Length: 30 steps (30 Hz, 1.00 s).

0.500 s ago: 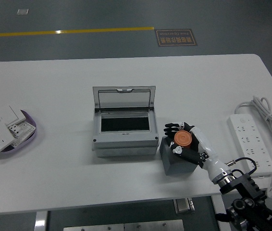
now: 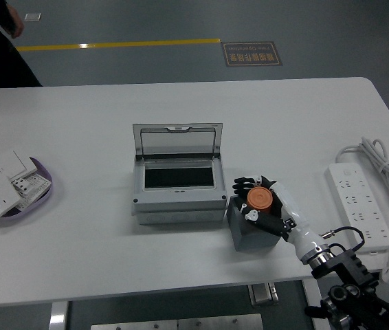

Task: Pick up the cylinder from the cube,place it in the box,flap close box

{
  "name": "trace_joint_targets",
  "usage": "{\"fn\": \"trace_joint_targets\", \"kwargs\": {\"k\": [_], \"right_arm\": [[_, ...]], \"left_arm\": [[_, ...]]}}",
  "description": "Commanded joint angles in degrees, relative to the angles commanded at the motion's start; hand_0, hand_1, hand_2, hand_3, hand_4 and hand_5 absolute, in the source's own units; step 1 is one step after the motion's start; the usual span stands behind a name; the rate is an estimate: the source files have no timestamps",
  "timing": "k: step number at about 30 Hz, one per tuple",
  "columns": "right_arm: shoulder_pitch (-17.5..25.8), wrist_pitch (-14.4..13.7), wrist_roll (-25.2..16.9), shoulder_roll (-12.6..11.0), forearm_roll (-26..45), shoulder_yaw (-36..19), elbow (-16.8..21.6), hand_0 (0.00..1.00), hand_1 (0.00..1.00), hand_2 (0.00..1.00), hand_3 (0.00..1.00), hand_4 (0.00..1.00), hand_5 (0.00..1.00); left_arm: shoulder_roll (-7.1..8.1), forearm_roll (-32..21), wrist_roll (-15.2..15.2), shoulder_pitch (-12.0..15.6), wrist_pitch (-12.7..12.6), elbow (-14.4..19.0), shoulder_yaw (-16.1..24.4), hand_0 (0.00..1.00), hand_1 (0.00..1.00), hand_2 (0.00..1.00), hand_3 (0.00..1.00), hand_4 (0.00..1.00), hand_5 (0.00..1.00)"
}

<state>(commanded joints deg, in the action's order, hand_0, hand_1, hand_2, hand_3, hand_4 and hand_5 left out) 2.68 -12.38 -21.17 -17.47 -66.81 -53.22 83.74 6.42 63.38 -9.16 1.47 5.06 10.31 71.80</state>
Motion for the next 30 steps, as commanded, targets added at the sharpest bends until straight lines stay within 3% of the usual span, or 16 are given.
{"fn": "trace_joint_targets", "kwargs": {"k": [1,6,7,12,13,18,19,25,30], "right_arm": [[0.0,-0.1,0.1,0.0,0.0,0.0,0.0,0.709,0.664,0.608,0.639,0.462,0.002],[-0.1,-0.2,0.4,0.1,-0.2,0.0,-0.1,0.709,0.664,0.608,0.639,0.462,0.002],[-0.1,-0.2,0.4,0.2,-0.3,0.0,-0.1,0.693,0.594,0.542,0.533,0.172,0.002],[-0.4,-0.5,0.4,0.5,-0.7,0.0,-0.1,0.693,0.594,0.542,0.533,0.172,0.002],[-0.4,-0.6,0.4,0.6,-0.7,-0.1,-0.1,0.434,0.451,0.465,0.384,0.097,0.002],[-1.5,-1.4,0.4,1.4,-1.8,-0.7,-0.2,0.434,0.451,0.465,0.384,0.097,0.002],[-1.9,-1.6,0.4,1.6,-2.0,-0.8,-0.2,0.287,0.329,0.386,0.31,0.002,0.002],[-5.1,-3.2,1.0,3.5,-3.9,-1.4,0.4,0.269,0.323,0.375,0.303,0.002,0.002],[-10.0,-5.1,3.8,5.8,-8.1,1.3,0.7,0.269,0.323,0.375,0.303,0.002,0.002]], "left_arm": [[0.0,0.0,0.0,0.0,0.0,0.0,0.0,0.638,0.664,0.576,0.643,0.711,0.302],[0.02,0.7,-0.3,0.0,0.0,0.0,0.3,0.638,0.664,0.576,0.643,0.711,0.302],[0.01,0.8,-0.3,0.0,0.0,0.0,0.5,0.639,0.663,0.576,0.643,0.711,0.308],[-0.08,1.0,-0.4,0.1,0.0,0.0,0.6,0.639,0.663,0.576,0.643,0.711,0.308],[-0.1,1.0,-0.4,0.1,0.0,0.0,0.5,0.639,0.664,0.578,0.643,0.714,0.314],[-0.19,0.9,-0.3,0.0,0.1,0.0,0.4,0.639,0.664,0.578,0.643,0.714,0.314],[-0.2,1.0,-0.3,0.0,0.1,0.0,0.5,0.638,0.663,0.577,0.644,0.715,0.317],[-0.24,1.1,-0.4,0.1,0.1,0.0,0.6,0.638,0.663,0.578,0.644,0.715,0.318],[-0.35,1.3,-0.5,0.2,0.1,0.0,0.6,0.638,0.663,0.578,0.644,0.715,0.318]]}}
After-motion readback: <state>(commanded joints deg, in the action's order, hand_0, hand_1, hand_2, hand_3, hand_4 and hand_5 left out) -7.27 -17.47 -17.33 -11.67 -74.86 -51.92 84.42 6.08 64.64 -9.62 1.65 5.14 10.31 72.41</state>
